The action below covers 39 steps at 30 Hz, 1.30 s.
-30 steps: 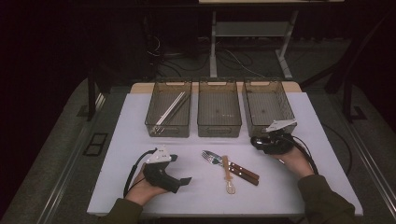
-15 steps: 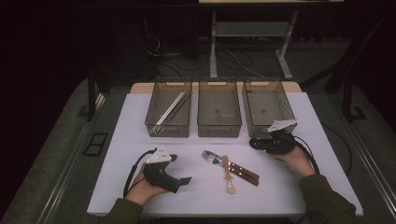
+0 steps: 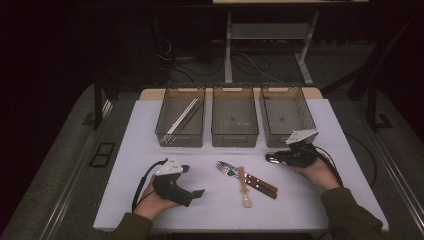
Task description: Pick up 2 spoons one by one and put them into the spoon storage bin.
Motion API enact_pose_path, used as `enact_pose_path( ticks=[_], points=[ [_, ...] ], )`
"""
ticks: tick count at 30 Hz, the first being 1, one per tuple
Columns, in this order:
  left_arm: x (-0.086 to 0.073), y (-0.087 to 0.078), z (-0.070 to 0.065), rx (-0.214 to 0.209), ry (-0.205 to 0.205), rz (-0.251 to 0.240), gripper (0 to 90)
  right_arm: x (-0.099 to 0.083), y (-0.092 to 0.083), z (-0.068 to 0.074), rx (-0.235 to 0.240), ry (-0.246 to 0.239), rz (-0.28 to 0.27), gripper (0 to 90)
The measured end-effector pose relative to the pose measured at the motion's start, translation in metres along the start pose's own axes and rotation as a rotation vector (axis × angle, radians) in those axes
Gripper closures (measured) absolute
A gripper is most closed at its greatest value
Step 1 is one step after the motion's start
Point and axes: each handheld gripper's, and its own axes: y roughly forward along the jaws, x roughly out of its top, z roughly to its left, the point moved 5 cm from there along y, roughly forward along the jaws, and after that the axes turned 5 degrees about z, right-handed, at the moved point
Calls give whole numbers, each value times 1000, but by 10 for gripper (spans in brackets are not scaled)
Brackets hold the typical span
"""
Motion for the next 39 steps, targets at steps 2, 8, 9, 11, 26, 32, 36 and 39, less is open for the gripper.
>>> enact_pose_path(
  ticks=[2,8,9,11,26,32,36,39],
  points=[
    [0,0,0,0,-1,-2,0,1,-3,2,19,-11,-5,874],
    [0,0,0,0,0,-1,0,0,-2,8,46,-38,24,878],
    [0,0,0,0,0,-1,0,0,-1,9,43,-39,25,878],
    [0,0,0,0,0,-1,0,0,-1,8,51,-34,26,880],
    [0,-1,0,3,9,-5,0,4,-6,6,58,-9,-9,884],
    [0,-1,0,10,12,-11,0,13,-14,8,47,-1,-48,883],
    [0,0,1,11,15,-4,0,19,-19,9,50,1,-76,883],
    [-1,0,1,12,21,-3,0,24,-24,9,59,14,-101,883]
  ],
)
